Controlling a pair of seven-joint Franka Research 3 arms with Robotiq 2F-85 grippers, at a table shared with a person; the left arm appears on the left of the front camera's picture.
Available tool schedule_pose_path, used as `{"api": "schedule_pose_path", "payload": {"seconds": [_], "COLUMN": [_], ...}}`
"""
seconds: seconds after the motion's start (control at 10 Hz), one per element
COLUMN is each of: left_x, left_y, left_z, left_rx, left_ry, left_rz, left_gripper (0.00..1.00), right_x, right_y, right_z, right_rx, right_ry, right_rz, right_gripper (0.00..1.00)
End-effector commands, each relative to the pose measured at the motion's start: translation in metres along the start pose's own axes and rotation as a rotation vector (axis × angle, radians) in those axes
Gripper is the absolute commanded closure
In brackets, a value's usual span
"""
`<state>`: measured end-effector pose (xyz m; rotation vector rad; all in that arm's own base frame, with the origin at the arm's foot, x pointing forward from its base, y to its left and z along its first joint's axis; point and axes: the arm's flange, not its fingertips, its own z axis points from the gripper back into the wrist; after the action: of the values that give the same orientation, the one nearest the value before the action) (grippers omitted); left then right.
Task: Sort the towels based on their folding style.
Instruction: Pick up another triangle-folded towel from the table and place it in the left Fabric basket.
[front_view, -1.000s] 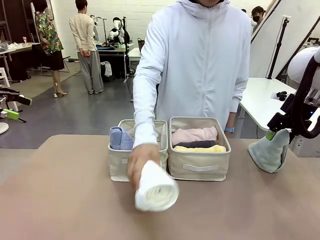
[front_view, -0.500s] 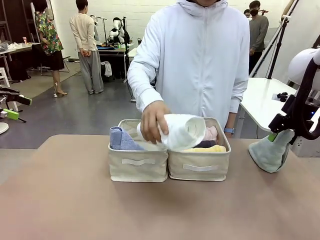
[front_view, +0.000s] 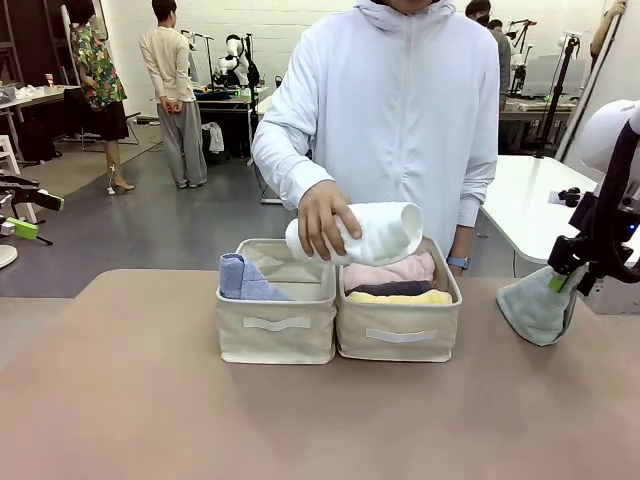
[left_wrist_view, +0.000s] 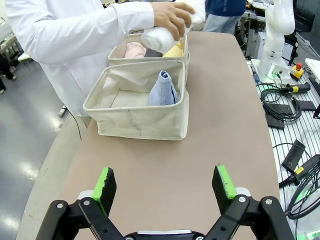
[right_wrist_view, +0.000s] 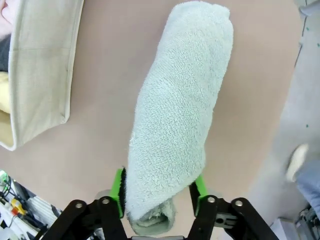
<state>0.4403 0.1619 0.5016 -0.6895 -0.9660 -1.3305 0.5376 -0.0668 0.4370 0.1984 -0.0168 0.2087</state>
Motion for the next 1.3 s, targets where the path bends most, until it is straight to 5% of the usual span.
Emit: {"api": "schedule_pose_path", "payload": {"seconds": [0.0,0.7,0.8,1.2], "left_x": [0.002,0.002,0.002,0.002], "left_y": [0.000,0.000,0.000,0.000], "left_z": [0.001,0.001,0.001,0.001], "left_rx": [0.007,0.007,0.007,0.007], "left_ry": [-0.017,-0.017,-0.017,-0.017], "left_rz": [0.007,0.007,0.007,0.007], "left_gripper": [0.00,0.00,0.00,0.00], "right_x": [-0.006,-0.005,-0.015,-0.070], "right_y": [0.002,0.020,0.044,0.150], "right_z": [0.000,0.008,0.027,0.133], "right_rx": [-0.025,-0.043,-0.031,-0.022], "right_ry": [0.018,0.012,0.002,-0.113], "right_rz": [-0.016,0.058,0.190,0.352], "right_gripper": [1.00,1.00,1.00,1.00]}}
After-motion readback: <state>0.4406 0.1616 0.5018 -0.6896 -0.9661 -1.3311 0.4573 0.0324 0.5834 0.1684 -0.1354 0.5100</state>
